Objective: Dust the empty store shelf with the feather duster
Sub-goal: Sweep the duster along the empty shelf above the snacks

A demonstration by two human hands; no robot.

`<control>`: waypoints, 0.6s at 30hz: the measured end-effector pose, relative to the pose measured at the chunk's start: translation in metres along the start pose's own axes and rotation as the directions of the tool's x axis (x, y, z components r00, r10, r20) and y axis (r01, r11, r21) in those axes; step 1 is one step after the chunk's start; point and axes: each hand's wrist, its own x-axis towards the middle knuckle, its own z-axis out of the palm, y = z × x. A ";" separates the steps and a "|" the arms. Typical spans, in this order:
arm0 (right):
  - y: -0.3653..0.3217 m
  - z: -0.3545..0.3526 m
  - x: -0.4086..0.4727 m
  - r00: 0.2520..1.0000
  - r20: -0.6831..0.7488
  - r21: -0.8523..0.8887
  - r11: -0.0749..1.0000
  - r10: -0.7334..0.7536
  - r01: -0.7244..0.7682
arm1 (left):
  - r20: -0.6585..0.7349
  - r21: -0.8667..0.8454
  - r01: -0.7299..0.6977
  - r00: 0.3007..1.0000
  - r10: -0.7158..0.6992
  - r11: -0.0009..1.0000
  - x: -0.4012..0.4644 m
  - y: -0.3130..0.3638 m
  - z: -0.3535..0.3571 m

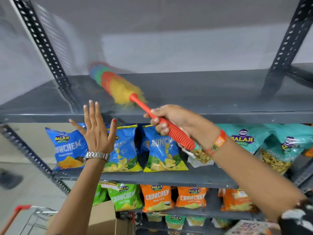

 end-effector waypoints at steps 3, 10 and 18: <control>-0.016 -0.008 0.014 0.971 -0.122 -0.530 0.841 -0.206 0.112 | -0.033 -0.017 -0.005 0.999 0.005 1.000 0.000 0.005 0.002; -0.058 -0.041 0.027 0.790 0.052 -0.998 -0.058 -0.611 0.021 | -0.136 -0.078 -0.072 0.989 0.061 0.994 0.002 0.030 0.008; -0.064 -0.082 0.047 0.832 0.111 -0.991 0.007 -0.544 0.136 | -0.189 -0.145 -0.133 0.976 0.105 0.980 0.007 0.058 0.027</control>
